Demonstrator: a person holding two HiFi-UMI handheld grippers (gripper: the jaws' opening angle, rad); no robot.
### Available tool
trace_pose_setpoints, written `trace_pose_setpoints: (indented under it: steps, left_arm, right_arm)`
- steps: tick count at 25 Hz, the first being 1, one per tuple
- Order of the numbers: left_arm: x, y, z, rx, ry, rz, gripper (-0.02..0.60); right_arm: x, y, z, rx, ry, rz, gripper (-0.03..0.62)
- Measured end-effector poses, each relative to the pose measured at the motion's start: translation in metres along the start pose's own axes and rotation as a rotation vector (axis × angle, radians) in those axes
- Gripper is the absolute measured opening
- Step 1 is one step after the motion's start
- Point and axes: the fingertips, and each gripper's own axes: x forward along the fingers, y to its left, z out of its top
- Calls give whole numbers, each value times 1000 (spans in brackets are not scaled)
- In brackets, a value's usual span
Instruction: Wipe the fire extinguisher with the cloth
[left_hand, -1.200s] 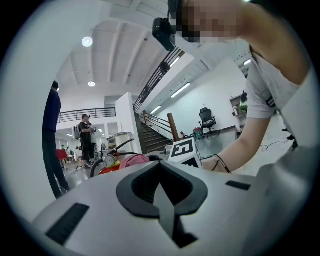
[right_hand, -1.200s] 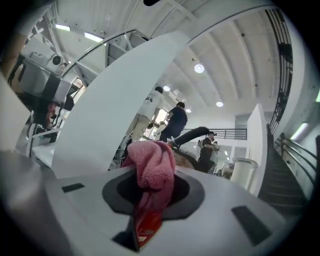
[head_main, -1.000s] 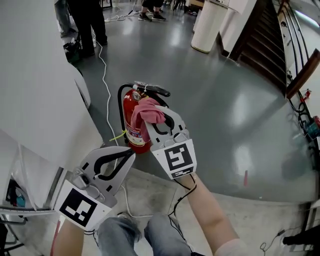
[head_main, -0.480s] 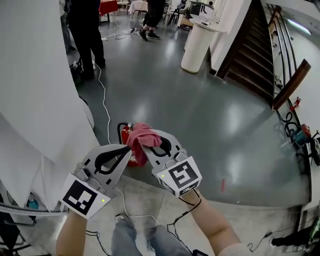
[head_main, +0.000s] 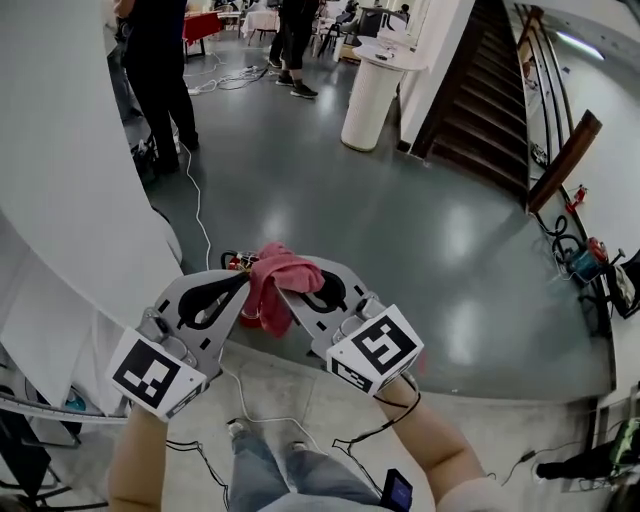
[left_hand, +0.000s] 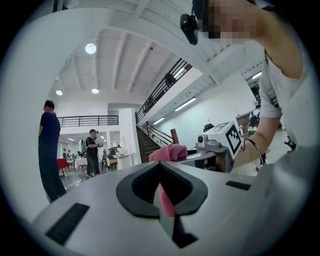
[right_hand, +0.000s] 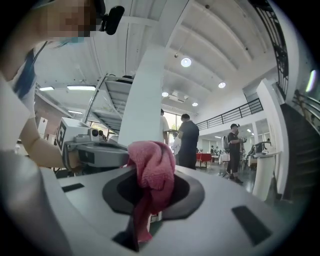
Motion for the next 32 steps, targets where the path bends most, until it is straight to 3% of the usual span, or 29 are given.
trace_pose_setpoints:
  steps: [6,32]
  left_arm:
    - [2,-23,5,-18,-2,1,8]
    - [-17,-52,22,-11,-36,20,8]
  right_arm:
    - [-19,7,15,52,-27,23,78]
    - [-45,37,28,54,-52,63,77]
